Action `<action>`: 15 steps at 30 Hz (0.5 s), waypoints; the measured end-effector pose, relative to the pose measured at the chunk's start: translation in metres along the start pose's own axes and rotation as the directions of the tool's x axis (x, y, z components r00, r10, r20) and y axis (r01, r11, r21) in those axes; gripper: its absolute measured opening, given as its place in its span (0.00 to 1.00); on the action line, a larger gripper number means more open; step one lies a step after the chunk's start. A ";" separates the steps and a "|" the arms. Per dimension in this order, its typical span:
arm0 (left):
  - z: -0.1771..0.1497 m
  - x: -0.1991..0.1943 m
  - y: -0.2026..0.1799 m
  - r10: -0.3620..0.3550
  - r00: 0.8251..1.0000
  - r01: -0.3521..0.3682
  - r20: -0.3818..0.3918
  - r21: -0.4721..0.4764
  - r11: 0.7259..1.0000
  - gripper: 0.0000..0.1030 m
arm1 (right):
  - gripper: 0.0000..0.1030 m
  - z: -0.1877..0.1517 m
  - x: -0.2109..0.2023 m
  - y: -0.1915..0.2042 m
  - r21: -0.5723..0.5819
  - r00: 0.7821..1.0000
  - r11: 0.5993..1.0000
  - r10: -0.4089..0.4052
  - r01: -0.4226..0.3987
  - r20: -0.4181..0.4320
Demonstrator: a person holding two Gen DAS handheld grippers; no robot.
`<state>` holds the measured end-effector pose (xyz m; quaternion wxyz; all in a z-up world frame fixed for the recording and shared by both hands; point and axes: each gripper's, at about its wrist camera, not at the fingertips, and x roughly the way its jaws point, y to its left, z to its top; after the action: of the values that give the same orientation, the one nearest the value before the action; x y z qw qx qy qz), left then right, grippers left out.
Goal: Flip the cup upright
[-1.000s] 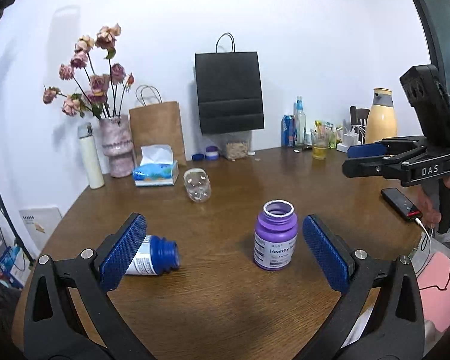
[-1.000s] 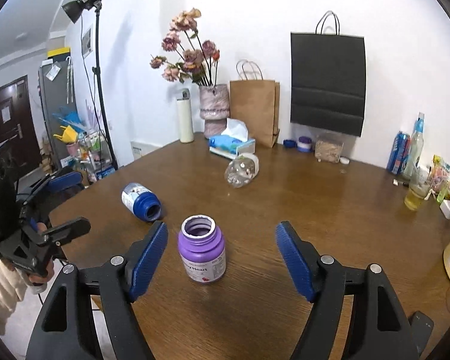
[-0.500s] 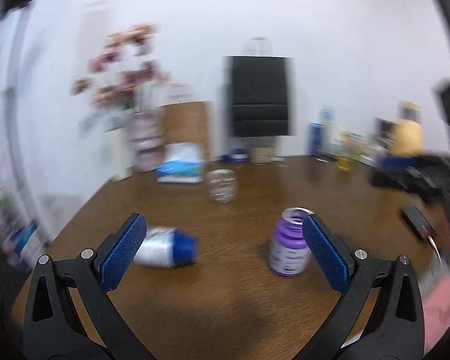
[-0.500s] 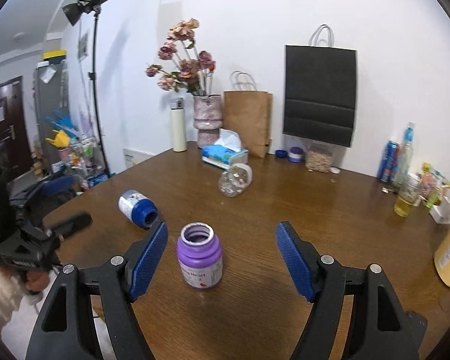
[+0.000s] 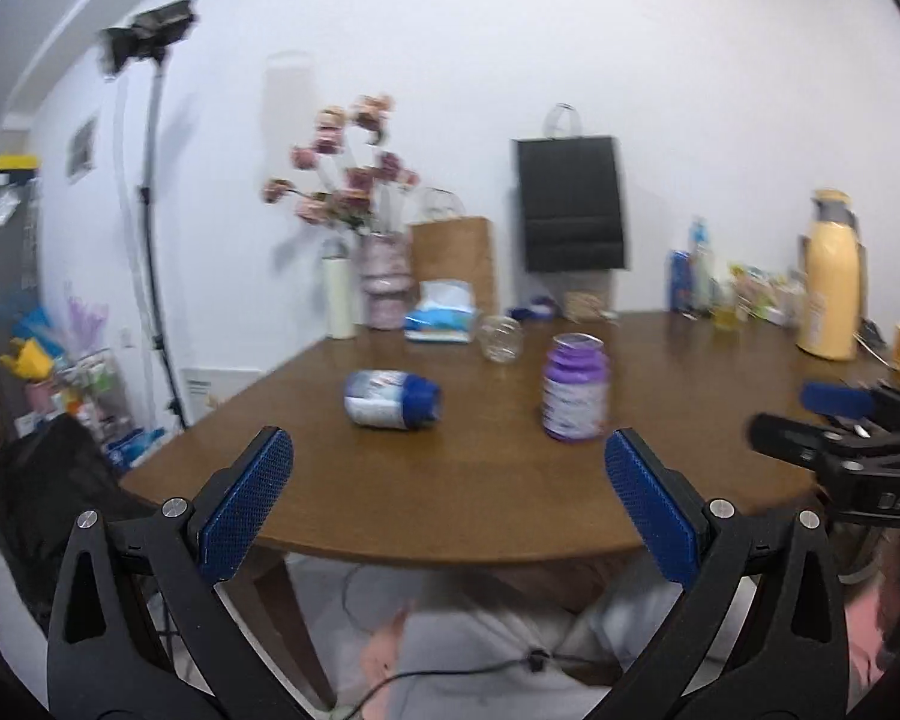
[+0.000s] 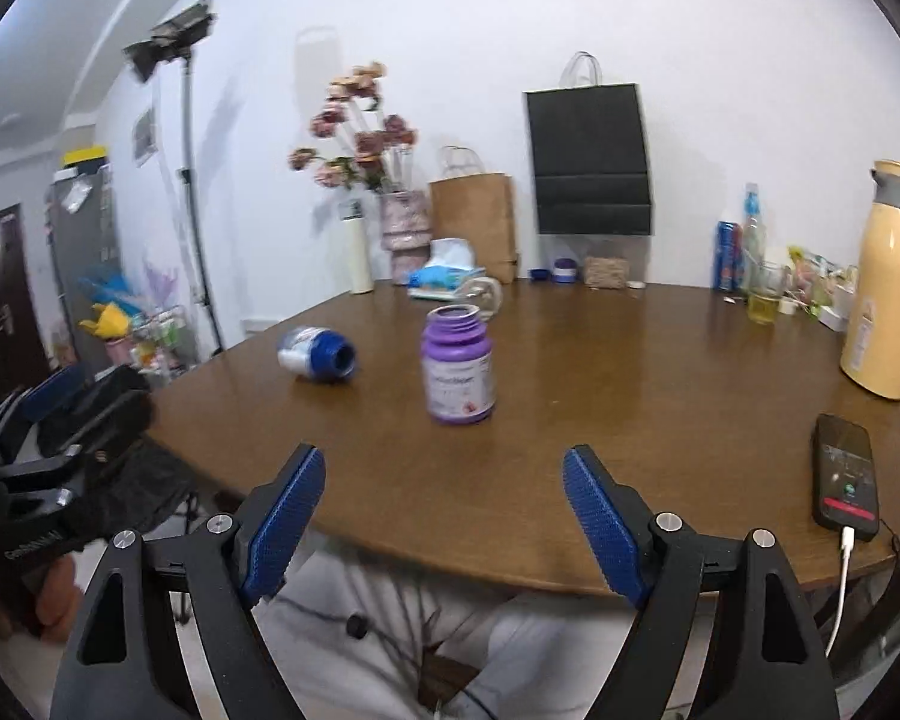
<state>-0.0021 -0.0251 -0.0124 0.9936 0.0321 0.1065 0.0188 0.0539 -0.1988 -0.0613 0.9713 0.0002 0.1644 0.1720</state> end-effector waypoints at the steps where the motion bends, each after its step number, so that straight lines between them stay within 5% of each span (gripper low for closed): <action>1: 0.000 -0.001 -0.002 0.002 1.000 -0.002 0.008 0.009 1.000 1.00 | 0.83 0.000 -0.001 0.000 -0.007 1.000 1.000 -0.004 0.005 0.002; 15: -0.003 -0.009 0.003 -0.005 1.000 0.005 0.024 -0.023 1.000 1.00 | 0.83 -0.002 0.000 0.001 -0.005 1.000 1.000 -0.002 0.002 -0.005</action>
<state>-0.0117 -0.0222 -0.0132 0.9952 0.0205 0.0943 0.0171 0.0529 -0.1980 -0.0631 0.9710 -0.0026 0.1665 0.1715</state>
